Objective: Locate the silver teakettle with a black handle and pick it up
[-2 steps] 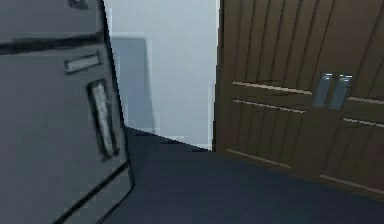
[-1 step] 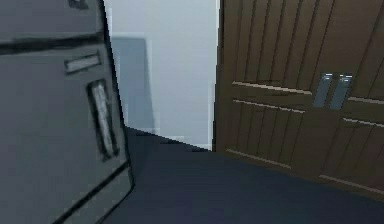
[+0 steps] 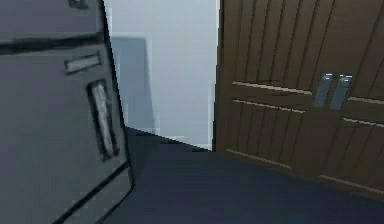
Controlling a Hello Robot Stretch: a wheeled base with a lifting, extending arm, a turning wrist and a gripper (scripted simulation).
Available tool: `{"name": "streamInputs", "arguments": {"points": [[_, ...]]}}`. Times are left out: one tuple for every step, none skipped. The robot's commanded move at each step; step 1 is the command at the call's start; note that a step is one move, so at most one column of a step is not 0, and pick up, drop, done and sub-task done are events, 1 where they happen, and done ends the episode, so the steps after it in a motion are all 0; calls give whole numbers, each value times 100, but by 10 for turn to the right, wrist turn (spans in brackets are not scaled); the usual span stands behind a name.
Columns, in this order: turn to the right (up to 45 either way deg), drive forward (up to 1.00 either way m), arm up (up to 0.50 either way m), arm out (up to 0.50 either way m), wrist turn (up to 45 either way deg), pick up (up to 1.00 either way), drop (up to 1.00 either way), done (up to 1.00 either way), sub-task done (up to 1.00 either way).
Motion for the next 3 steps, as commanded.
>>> {"name": "streamInputs", "arguments": {"points": [[0, 0, 0, 0, 0, 100, 0, 0, 0], [0, 0, 10, 0, 0, 0, 0, 0, 0], [0, 0, 0, 0, 0, 0, 0, 100, 0]]}}
